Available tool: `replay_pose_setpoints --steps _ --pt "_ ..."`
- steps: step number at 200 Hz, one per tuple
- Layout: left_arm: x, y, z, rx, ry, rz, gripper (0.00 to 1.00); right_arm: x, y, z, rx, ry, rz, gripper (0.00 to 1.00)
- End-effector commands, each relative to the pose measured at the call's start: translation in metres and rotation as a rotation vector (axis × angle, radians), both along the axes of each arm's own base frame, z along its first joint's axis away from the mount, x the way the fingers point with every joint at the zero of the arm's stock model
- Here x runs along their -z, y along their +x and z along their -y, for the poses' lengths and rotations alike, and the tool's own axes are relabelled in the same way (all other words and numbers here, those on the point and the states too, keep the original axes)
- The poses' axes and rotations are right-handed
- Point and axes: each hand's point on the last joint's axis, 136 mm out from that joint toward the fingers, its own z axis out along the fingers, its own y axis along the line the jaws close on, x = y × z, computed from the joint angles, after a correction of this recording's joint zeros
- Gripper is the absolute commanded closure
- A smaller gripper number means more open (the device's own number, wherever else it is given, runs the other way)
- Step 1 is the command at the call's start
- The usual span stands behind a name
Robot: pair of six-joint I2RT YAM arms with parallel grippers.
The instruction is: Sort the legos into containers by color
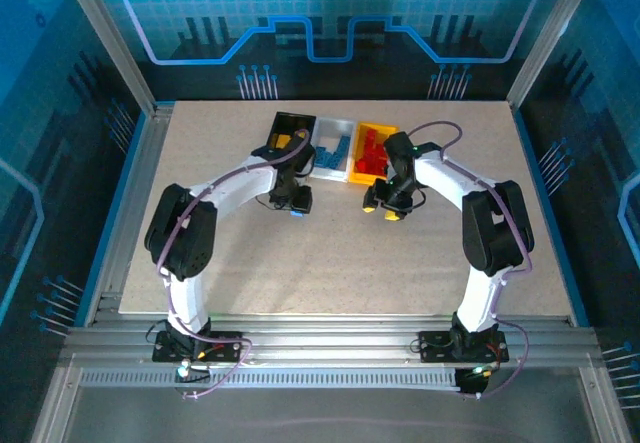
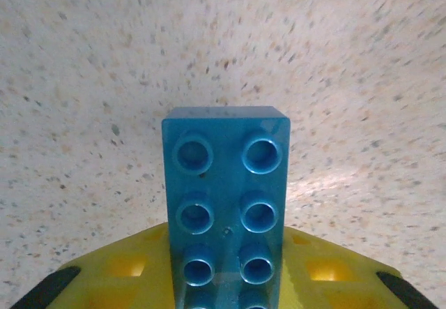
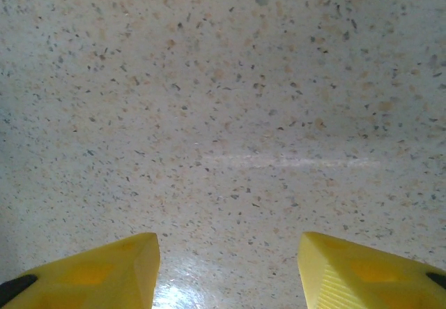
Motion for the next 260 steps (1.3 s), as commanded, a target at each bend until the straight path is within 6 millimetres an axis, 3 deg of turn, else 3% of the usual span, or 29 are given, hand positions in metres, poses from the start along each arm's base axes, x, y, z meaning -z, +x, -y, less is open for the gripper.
replay_pose_setpoints --steps 1,49,78,113,125,141,176,260 --pt "-0.039 0.033 0.008 -0.006 -0.08 0.081 0.68 -0.013 0.004 0.005 0.032 0.011 0.031 0.44" --pt "-0.063 0.104 0.035 -0.023 -0.154 0.153 0.68 -0.019 0.007 0.007 0.024 0.001 0.022 0.43" --pt "-0.058 0.138 0.051 -0.03 -0.192 0.167 0.68 -0.021 0.01 0.011 0.024 -0.007 0.011 0.43" --pt "-0.051 0.166 0.054 -0.099 -0.296 0.174 0.67 -0.02 0.012 0.011 0.015 -0.014 -0.014 0.43" --pt "-0.052 0.17 0.059 -0.084 -0.321 0.186 0.66 -0.02 0.014 0.011 0.01 -0.017 -0.019 0.43" --pt "-0.051 0.174 0.061 -0.083 -0.345 0.186 0.52 -0.02 0.018 0.011 0.007 -0.02 -0.023 0.43" --pt "-0.052 0.172 0.06 -0.08 -0.361 0.176 0.38 -0.02 0.025 0.005 0.009 -0.004 -0.024 0.43" --pt "-0.091 0.155 0.052 -0.052 -0.365 0.221 0.27 -0.022 0.02 -0.006 0.012 0.002 -0.006 0.43"
